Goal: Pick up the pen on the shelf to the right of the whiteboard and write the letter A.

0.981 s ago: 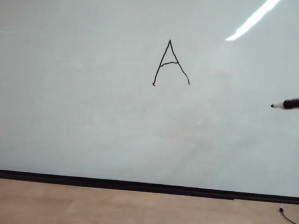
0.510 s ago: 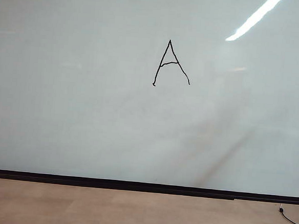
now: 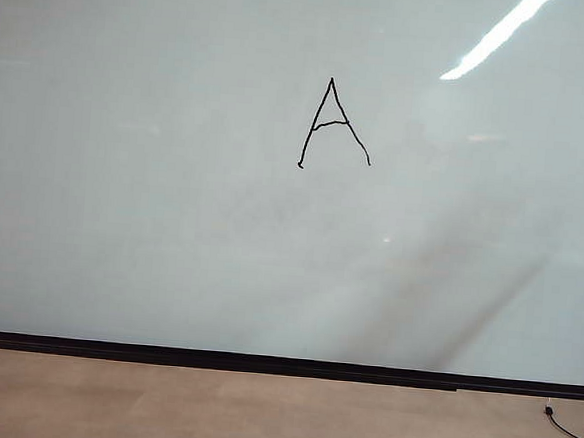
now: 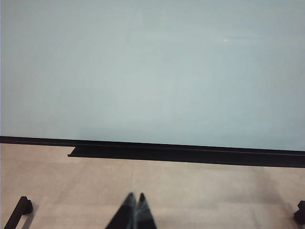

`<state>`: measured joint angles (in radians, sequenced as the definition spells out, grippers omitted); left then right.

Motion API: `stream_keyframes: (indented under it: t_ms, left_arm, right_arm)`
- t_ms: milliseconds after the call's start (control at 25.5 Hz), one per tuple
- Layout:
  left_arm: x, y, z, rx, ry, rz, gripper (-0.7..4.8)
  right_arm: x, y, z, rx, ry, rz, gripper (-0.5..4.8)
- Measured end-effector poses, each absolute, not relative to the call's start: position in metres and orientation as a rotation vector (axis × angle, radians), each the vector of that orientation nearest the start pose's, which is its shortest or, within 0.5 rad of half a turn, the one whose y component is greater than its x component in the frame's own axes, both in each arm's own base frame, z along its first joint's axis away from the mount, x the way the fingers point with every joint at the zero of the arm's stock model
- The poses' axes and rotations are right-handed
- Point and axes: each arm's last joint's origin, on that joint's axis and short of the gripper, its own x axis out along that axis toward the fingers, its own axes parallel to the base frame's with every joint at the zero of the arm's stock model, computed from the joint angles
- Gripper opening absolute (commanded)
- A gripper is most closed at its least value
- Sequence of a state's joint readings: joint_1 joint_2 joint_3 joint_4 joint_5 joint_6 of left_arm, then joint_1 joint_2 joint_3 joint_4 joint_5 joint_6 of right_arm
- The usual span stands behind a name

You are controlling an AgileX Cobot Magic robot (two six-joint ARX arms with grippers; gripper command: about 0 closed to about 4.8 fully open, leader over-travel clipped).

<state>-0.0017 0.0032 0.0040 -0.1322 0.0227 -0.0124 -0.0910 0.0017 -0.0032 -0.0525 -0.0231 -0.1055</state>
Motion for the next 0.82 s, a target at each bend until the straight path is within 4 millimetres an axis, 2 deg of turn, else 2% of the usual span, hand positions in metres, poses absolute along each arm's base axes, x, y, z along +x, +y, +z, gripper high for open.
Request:
stream_keyframes:
  t_ms: [196,824]
  left_arm:
    - [0.0968,-0.0008,0.1519,-0.013,0.132,-0.024,-0.04]
    - [0.0968,-0.0008,0.1519,-0.014,0.132,-0.024,-0.04]
  right_arm:
    - [0.0971,-0.0073,0.1522,-0.097,0.111,-0.034,-0.01]
    - [0.0971,-0.0073,0.1522,-0.097,0.110,-0.032,-0.01]
